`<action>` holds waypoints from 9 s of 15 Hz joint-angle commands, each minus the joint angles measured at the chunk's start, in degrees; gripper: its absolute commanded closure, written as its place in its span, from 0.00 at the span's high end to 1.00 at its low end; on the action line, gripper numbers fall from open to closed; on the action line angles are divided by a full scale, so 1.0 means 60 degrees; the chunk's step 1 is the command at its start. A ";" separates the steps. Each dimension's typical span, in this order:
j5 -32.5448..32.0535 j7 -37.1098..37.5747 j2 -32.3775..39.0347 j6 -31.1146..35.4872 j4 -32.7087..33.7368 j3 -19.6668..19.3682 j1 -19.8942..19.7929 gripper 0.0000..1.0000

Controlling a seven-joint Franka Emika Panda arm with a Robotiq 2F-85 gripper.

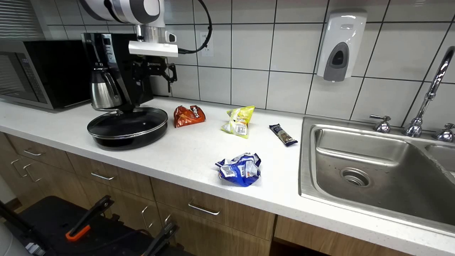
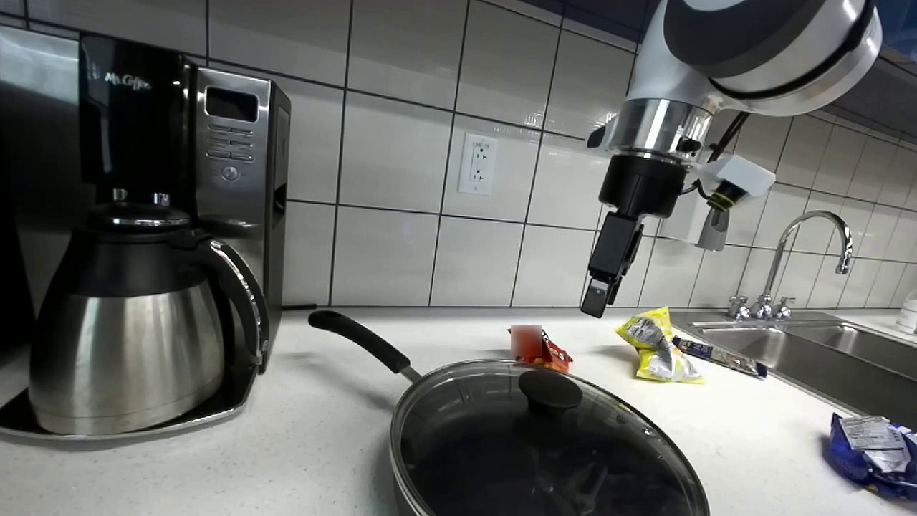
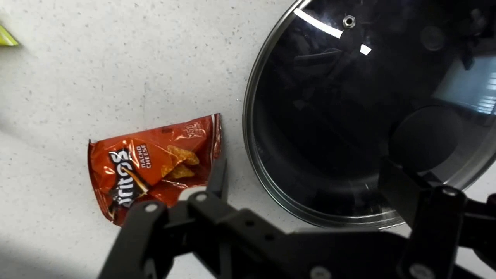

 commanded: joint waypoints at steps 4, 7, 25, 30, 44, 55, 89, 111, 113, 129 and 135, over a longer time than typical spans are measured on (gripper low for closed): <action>-0.0307 0.0450 0.0457 -0.0422 0.0753 0.0455 0.0332 1.00; -0.0358 0.0832 0.0595 -0.0492 0.0867 0.0596 0.0546 1.00; -0.0487 0.1951 0.0905 -0.0602 0.0436 0.0868 0.0934 1.00; -0.0597 0.2106 0.1030 -0.0706 0.0429 0.0828 0.0916 1.00; -0.0933 0.2449 0.1085 -0.1237 0.0518 0.0788 0.1026 1.00; -0.1465 0.2709 0.1364 -0.1303 0.0852 0.0869 0.1220 1.00; -0.2117 0.2615 0.0173 -0.1179 0.0298 0.0770 0.1153 0.39; -0.0009 0.1201 -0.1240 0.2580 -0.2628 0.0164 -0.0222 0.39; 0.0231 0.0968 -0.1357 0.2700 -0.2646 0.0184 -0.0289 0.39; 0.0504 0.0866 -0.3104 0.2668 -0.4064 -0.0612 -0.0230 0.39; 0.0445 0.0778 -0.3772 0.2736 -0.4872 -0.1380 -0.0273 0.39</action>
